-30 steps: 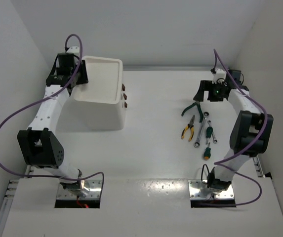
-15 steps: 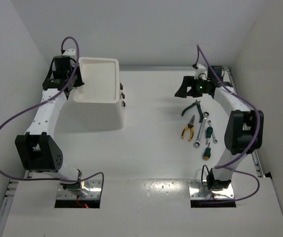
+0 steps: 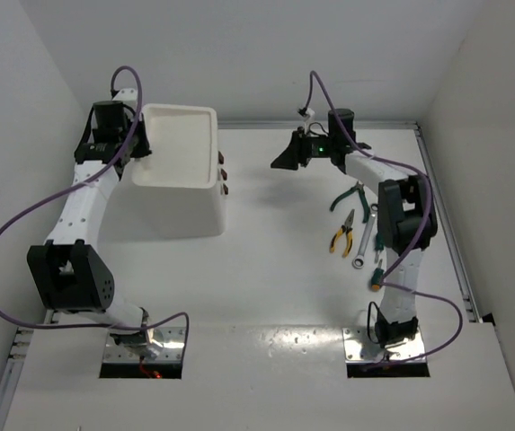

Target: Sort the tools into containers

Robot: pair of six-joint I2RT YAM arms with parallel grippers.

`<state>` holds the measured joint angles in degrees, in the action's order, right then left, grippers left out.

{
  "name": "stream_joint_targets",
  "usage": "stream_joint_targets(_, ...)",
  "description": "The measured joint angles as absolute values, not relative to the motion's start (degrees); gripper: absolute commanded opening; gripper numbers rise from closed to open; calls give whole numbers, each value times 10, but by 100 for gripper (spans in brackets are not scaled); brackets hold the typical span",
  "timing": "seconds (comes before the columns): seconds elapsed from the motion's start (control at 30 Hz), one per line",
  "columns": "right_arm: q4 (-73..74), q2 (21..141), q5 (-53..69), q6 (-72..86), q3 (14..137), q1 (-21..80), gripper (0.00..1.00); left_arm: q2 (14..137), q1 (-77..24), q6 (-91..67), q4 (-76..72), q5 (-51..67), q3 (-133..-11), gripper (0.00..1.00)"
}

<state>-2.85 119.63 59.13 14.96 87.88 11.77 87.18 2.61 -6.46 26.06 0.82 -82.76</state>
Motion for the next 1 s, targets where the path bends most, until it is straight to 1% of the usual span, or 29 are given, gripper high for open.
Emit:
stream_joint_targets(0.13,-77,1234,642,133,918,117,44,876,31,-51,262,37,-831,0)
stream_joint_targets(0.27,-88,1250,677,88,955,125,46,886,35,-40,265,56,-842,0)
stream_joint_targets(0.37,-89,1273,702,70,1018,141,55,893,35,-32,264,65,-849,0)
stream_joint_targets(0.4,-89,1281,709,66,1039,148,58,896,35,-32,263,66,-850,0)
stream_joint_targets(0.43,-89,1285,714,64,1051,155,66,898,35,-30,264,68,-853,0)
stream_joint_targets(0.47,-90,1285,721,61,1056,164,68,900,35,-30,264,69,-855,0)
stream_joint_targets(0.5,-92,1285,727,59,1057,171,68,902,34,-29,264,71,-857,0)
stream_joint_targets(0.6,-98,1285,739,55,1056,193,62,906,34,-27,264,72,-861,0)
stream_joint_targets(0.77,-103,1289,752,53,1059,219,62,912,32,-24,265,75,-867,0)
stream_joint_targets(1.0,-100,1330,746,51,1099,220,62,917,23,-21,255,68,-869,0)
